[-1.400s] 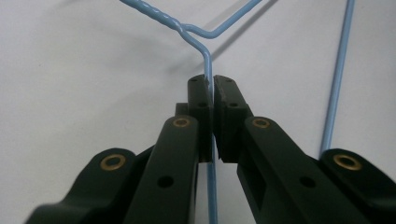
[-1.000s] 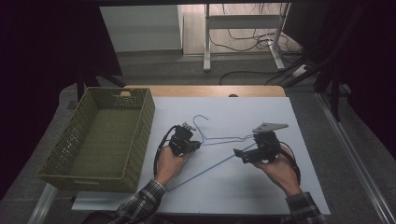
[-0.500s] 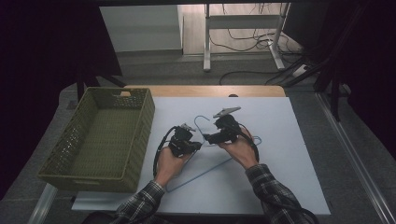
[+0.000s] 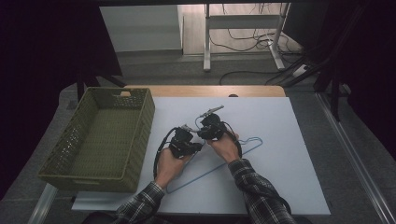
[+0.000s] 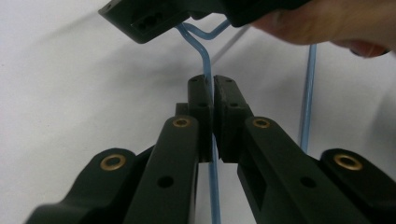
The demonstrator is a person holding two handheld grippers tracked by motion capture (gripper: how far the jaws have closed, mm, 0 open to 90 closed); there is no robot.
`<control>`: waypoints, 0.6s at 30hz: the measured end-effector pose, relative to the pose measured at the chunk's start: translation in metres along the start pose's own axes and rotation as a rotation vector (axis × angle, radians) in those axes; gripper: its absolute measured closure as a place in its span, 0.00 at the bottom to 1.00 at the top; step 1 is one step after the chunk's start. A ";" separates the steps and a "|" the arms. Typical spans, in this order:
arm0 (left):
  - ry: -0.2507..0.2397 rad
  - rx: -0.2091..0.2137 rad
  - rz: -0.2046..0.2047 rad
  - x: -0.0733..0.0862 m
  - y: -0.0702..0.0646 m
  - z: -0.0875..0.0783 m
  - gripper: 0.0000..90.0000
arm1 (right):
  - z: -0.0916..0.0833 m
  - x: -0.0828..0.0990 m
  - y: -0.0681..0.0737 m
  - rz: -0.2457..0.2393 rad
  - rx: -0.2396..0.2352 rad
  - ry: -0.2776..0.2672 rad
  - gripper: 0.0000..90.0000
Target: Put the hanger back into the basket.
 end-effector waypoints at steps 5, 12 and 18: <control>-0.018 0.031 0.006 -0.004 -0.001 -0.011 0.78 | -0.011 -0.008 0.006 0.007 -0.006 -0.041 0.95; -0.001 0.108 0.019 -0.004 0.000 -0.036 0.47 | -0.036 -0.018 0.007 0.010 -0.027 -0.097 0.95; 0.028 0.200 0.062 -0.008 -0.014 -0.063 0.40 | -0.065 -0.028 0.016 0.000 -0.053 -0.161 0.95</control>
Point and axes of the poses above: each handheld gripper's, and its own axes: z roughly forward along the jaws, x roughly out of its underside, y roughly to its left, the point moved 8 cm from there along z, roughly forward along the jaws, and after that the axes turned 7 degrees about -y, right-handed, at the moved point
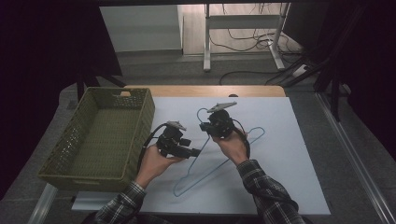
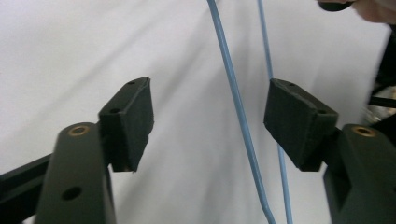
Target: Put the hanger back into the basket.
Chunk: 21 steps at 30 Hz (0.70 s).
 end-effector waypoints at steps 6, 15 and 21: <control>0.006 0.084 -0.034 -0.010 -0.015 -0.003 0.57 | -0.014 -0.005 0.018 -0.027 -0.025 -0.044 0.95; 0.063 0.118 -0.104 -0.011 -0.013 0.008 0.91 | -0.015 -0.002 0.030 -0.046 -0.046 -0.077 0.95; 0.070 0.095 -0.135 -0.011 -0.011 0.004 0.97 | -0.016 -0.004 0.032 -0.030 -0.072 -0.091 0.94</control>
Point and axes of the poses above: each handheld gripper's, and its own axes: z roughly forward along the jaws, x roughly out of its underside, y roughly to its left, the point moved 8 cm from there along z, roughly forward along the jaws, and after that the axes turned 7 degrees about -y, right-handed, at the moved point
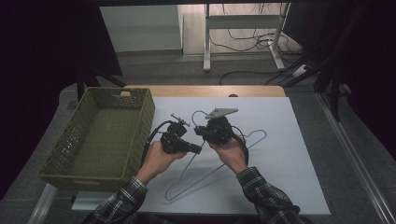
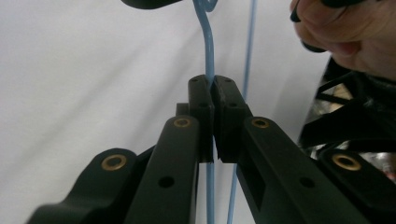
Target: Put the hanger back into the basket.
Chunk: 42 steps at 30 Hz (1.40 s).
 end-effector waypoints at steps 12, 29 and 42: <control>-0.040 -0.056 0.008 -0.015 0.002 -0.036 0.98 | -0.036 -0.028 0.001 -0.123 -0.049 -0.032 0.46; -0.078 -0.170 0.053 -0.040 0.003 -0.098 0.97 | -0.090 0.001 -0.011 -0.050 -0.014 0.015 0.09; -0.121 -0.295 0.046 -0.043 0.020 -0.178 0.98 | -0.127 0.026 -0.017 0.019 0.022 -0.049 0.04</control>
Point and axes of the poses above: each handheld gripper's, and its own axes: z roughly forward along the jaws, x roughly out of its underside, y roughly to its left, the point moved 8 cm from there along z, roughly forward along the jaws, and after that the axes turned 7 degrees about -y, right-handed, at the moved point
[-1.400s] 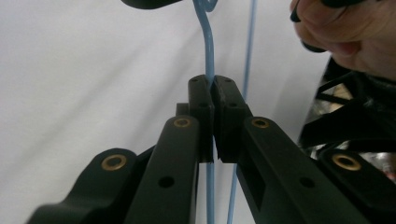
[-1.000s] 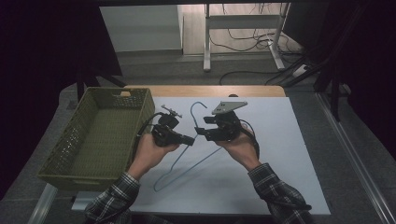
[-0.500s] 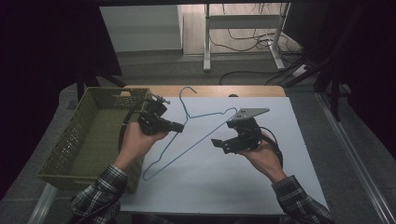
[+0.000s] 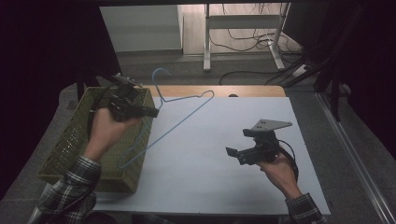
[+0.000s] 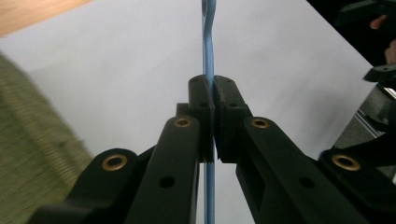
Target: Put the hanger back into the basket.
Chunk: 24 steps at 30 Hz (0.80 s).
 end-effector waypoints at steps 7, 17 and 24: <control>-0.009 -0.050 -0.017 0.012 0.032 -0.029 0.98 | -0.016 0.023 -0.011 0.049 0.028 -0.020 0.04; -0.026 -0.108 -0.036 0.030 0.070 -0.056 0.98 | -0.034 0.056 -0.025 0.088 0.073 -0.016 0.03; -0.022 -0.159 -0.043 0.044 0.093 -0.070 0.98 | -0.048 0.069 -0.030 0.102 0.103 -0.015 0.03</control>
Point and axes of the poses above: each handheld gripper's, and its own axes: z roughly forward along the jaws, x roughly out of its underside, y roughly to its left, the point moved 8 cm from there along z, roughly forward along the jaws, and after that the axes turned 7 degrees about -y, right-handed, at the moved point
